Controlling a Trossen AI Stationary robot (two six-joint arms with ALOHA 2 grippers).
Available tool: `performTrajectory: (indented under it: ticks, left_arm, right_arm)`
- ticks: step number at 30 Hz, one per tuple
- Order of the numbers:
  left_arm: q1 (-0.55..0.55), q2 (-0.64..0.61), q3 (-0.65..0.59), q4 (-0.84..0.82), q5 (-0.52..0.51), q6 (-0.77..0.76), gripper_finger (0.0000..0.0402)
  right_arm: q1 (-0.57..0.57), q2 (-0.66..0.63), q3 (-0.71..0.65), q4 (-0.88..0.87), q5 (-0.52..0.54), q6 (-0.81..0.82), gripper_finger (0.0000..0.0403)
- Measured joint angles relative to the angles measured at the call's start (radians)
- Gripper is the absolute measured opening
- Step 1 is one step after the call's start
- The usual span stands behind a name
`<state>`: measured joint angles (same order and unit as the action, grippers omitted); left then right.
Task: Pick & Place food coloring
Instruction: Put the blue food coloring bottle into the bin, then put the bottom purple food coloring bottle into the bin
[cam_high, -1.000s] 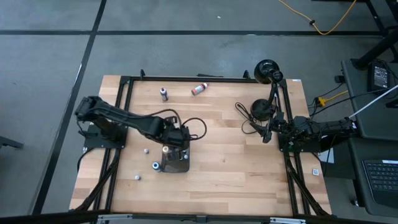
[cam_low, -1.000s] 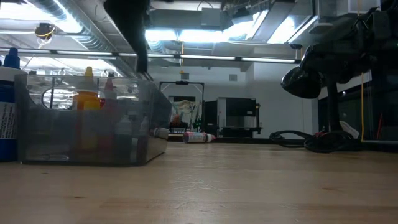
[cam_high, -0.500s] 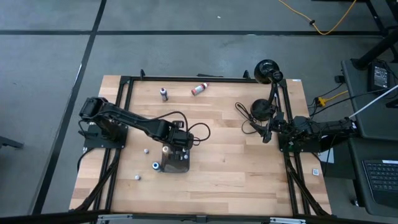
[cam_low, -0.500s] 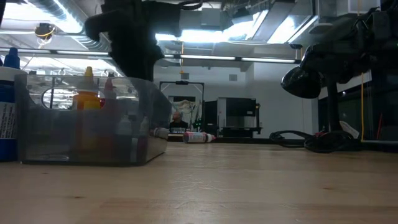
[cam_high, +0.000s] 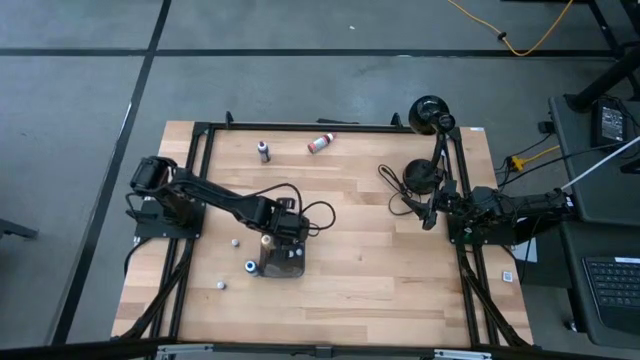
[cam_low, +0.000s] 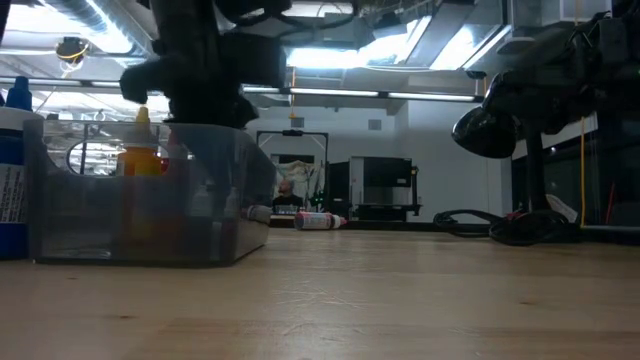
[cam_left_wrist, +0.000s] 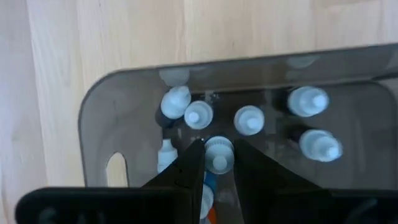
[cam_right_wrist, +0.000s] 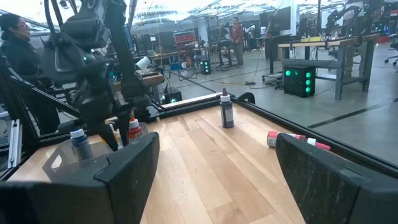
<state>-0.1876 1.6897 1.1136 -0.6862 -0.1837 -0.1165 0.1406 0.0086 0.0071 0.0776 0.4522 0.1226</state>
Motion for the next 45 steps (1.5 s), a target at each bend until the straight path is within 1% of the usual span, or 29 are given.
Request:
performTrajectory:
  ticks: [7,12,17,20,24,26,34,39,45]
  left_arm:
    - [0.007,0.051,-0.003,0.025,0.0,-0.003,0.0065]
    - [0.007,0.062,-0.003,0.017,-0.001,-0.006,0.0065]
    - [0.014,0.062,-0.003,0.016,-0.055,-0.013,0.007]
    - [0.015,0.062,-0.003,0.012,-0.049,-0.027,0.0086]
    - [0.013,0.062,-0.003,0.012,0.008,-0.014,0.0107]
    - [0.014,0.062,-0.003,0.013,0.019,-0.011,0.0115]
    - [0.013,0.059,-0.003,0.009,-0.005,-0.027,0.0149]
    - [0.012,0.046,-0.003,0.0,-0.005,-0.024,0.0179]
    - [0.011,0.009,0.013,-0.012,-0.003,0.022,0.0218]
  right_arm:
    - [0.0,0.0,0.0,0.0,0.0,0.0,0.0323]
    - [0.0,0.0,0.0,0.0,0.0,0.0,0.0323]
    - [0.0,0.0,0.0,0.0,0.0,0.0,0.0323]
    - [0.0,0.0,0.0,0.0,0.0,0.0,0.0323]
    - [0.0,0.0,0.0,0.0,0.0,0.0,0.0323]
    - [0.0,0.0,0.0,0.0,0.0,0.0,0.0323]
    - [0.0,0.0,0.0,0.0,0.0,0.0,0.0323]
    - [0.0,0.0,0.0,0.0,0.0,0.0,0.0323]
    - [0.0,0.0,0.0,0.0,0.0,0.0,0.0323]
